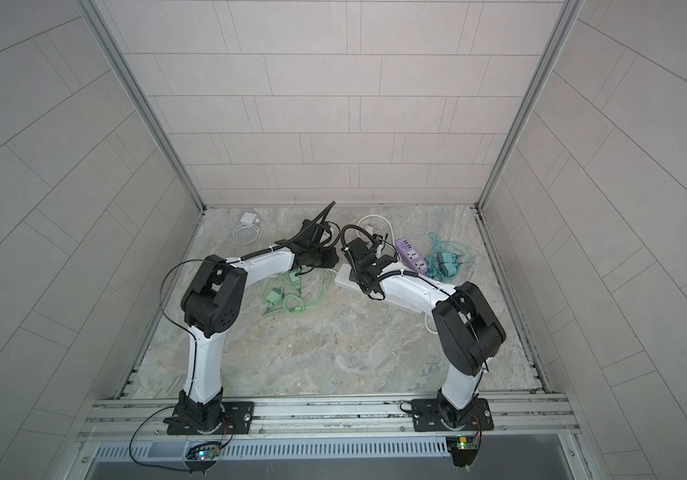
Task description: Insert the plug
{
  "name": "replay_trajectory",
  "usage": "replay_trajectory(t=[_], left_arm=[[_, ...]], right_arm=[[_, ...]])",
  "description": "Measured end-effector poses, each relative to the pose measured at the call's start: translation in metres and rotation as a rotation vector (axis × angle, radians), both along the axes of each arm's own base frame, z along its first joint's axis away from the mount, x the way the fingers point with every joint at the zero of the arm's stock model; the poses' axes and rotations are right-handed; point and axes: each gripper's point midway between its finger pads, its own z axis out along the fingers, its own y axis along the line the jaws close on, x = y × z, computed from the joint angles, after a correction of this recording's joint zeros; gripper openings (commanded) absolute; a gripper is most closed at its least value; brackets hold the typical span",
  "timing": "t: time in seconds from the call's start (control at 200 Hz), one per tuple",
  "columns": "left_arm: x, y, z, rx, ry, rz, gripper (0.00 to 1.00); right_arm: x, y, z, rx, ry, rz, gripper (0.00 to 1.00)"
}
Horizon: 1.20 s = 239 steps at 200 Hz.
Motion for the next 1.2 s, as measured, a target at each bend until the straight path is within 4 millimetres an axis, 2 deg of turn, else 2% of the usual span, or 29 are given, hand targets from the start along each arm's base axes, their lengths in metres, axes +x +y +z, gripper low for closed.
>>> replay_trajectory(t=[0.08, 0.225, 0.4, 0.495, 0.686, 0.776, 0.981, 1.196], left_arm=[[0.009, -0.006, -0.02, 0.034, 0.028, -0.031, 0.23], [0.027, -0.015, -0.02, 0.069, 0.027, -0.084, 0.22], [0.018, -0.011, -0.022, 0.118, 0.063, -0.138, 0.19], [0.004, -0.005, -0.025, 0.14, 0.084, -0.159, 0.19], [-0.041, 0.014, -0.027, 0.181, 0.133, -0.185, 0.18], [-0.056, 0.02, -0.028, 0.189, 0.143, -0.19, 0.18], [-0.076, 0.026, -0.03, 0.195, 0.134, -0.195, 0.15], [-0.125, 0.03, -0.03, 0.195, 0.156, -0.216, 0.15]], right_arm=[[-0.001, 0.0, -0.001, 0.004, 0.001, 0.005, 0.23], [-0.003, 0.0, -0.001, 0.015, -0.007, 0.019, 0.23], [-0.006, -0.002, -0.002, 0.032, -0.014, 0.03, 0.23], [-0.011, -0.005, -0.001, 0.038, -0.014, 0.033, 0.24], [-0.019, -0.01, -0.001, 0.039, -0.003, 0.039, 0.24], [-0.02, -0.012, -0.001, 0.037, 0.003, 0.04, 0.24], [-0.024, -0.008, 0.002, 0.056, 0.014, 0.067, 0.24], [-0.035, 0.004, 0.016, 0.071, 0.0, 0.113, 0.24]])
